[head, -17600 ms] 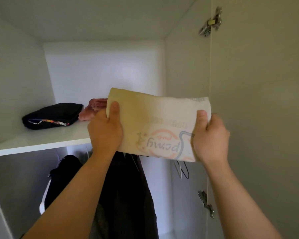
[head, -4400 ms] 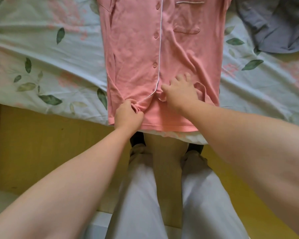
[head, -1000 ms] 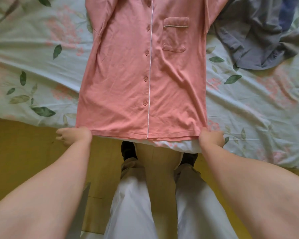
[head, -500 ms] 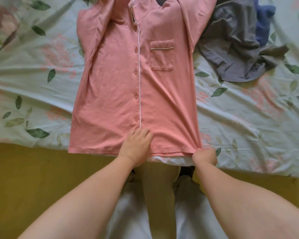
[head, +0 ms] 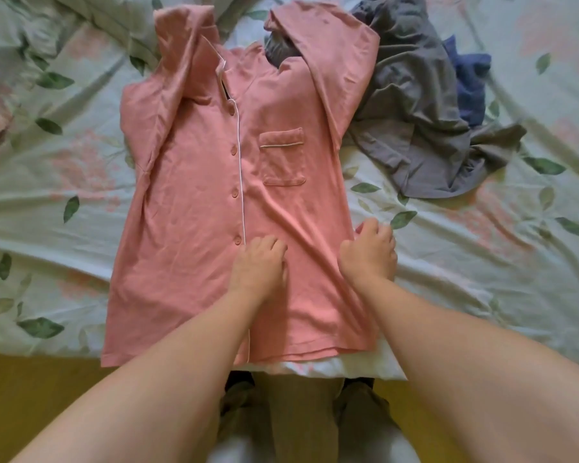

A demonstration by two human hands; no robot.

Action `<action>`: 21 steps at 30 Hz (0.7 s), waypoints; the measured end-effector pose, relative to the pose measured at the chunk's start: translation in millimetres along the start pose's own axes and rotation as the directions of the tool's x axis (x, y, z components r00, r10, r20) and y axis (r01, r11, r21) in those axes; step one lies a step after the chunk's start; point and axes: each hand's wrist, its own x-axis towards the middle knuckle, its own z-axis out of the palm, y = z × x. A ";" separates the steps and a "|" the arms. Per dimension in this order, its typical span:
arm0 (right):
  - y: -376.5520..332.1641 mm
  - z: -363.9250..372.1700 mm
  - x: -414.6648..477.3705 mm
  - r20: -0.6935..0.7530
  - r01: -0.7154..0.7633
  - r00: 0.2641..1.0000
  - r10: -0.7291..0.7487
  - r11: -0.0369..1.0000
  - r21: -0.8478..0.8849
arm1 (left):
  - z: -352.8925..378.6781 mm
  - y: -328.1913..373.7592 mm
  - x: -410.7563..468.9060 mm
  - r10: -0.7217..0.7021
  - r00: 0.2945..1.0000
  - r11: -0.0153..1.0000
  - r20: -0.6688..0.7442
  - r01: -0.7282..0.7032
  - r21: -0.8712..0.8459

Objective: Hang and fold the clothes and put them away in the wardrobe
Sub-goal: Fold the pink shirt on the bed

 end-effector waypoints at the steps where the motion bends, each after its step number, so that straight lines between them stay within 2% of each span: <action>1: -12.6 -1.7 13.0 -0.002 0.090 0.996 -0.091 0.995 -0.038 | -3.7 -1.0 11.1 -0.007 1.000 1.000 -0.019 0.007 -0.007; 6: -80.1 -11.1 77.2 -0.043 0.385 0.918 -0.395 0.911 -0.150 | -12.6 -7.1 55.0 -0.015 1.000 1.000 -0.002 0.015 0.014; 8: -104.2 -13.0 100.5 -0.002 0.461 0.883 -0.469 0.867 -0.188 | -10.6 -10.0 64.8 -0.010 0.998 0.999 0.062 0.007 0.046; 10: -121.6 -14.7 121.9 0.079 0.487 0.872 -0.484 0.837 -0.248 | -8.3 -13.0 70.0 -0.002 0.995 0.997 0.096 -0.005 0.074; 13: -130.2 -20.3 143.7 0.085 0.388 0.922 -0.378 0.895 -0.220 | -11.1 -14.6 77.2 0.030 0.998 0.993 0.053 -0.036 0.112; 16: -121.7 -30.8 155.9 -0.087 0.253 0.962 -0.257 0.966 -0.054 | -23.8 -9.1 94.0 0.021 1.000 0.992 -0.004 -0.020 0.126; 19: -106.2 -39.6 170.4 -0.220 0.123 0.972 -0.079 0.974 0.193 | -42.0 2.4 120.9 -0.023 0.997 0.999 -0.067 0.024 0.028; 21: -96.1 -42.5 176.0 -0.186 -0.054 0.972 0.145 0.905 0.423 | -53.8 14.4 142.7 -0.034 0.994 0.995 -0.103 0.024 -0.099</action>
